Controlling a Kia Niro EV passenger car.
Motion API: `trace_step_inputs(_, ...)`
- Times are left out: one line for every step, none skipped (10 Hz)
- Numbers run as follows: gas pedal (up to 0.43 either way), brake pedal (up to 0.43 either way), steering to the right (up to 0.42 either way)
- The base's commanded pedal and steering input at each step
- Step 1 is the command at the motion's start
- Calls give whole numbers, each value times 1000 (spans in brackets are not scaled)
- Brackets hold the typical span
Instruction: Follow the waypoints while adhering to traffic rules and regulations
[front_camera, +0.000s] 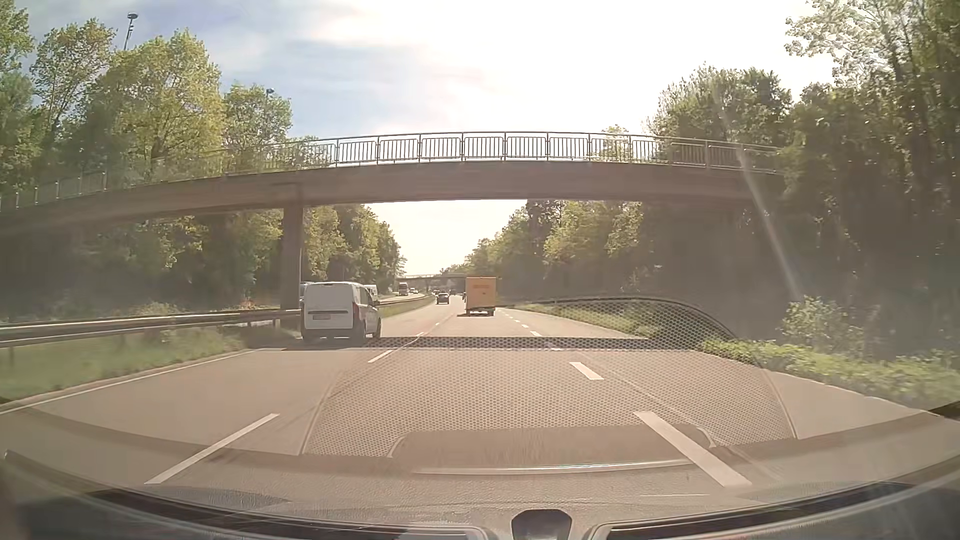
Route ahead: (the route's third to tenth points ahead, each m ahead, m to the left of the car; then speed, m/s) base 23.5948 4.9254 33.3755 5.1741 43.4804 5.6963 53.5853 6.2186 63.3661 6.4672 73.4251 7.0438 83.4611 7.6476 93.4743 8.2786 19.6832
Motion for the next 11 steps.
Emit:
trace_step_inputs(79, 0, -3)
trace_step_inputs(79, 0, -4)
trace_step_inputs(79, 0, -4)
trace_step_inputs(79, 0, -4)
trace_step_inputs(79, 0, -4)
trace_step_inputs(79, 0, -4)
trace_step_inputs(79, 0, -4)
trace_step_inputs(79, 0, -4)
trace_step_inputs(79, 0, -4)
trace_step_inputs(79, 0, -4)
trace_step_inputs(79, 0, -4)
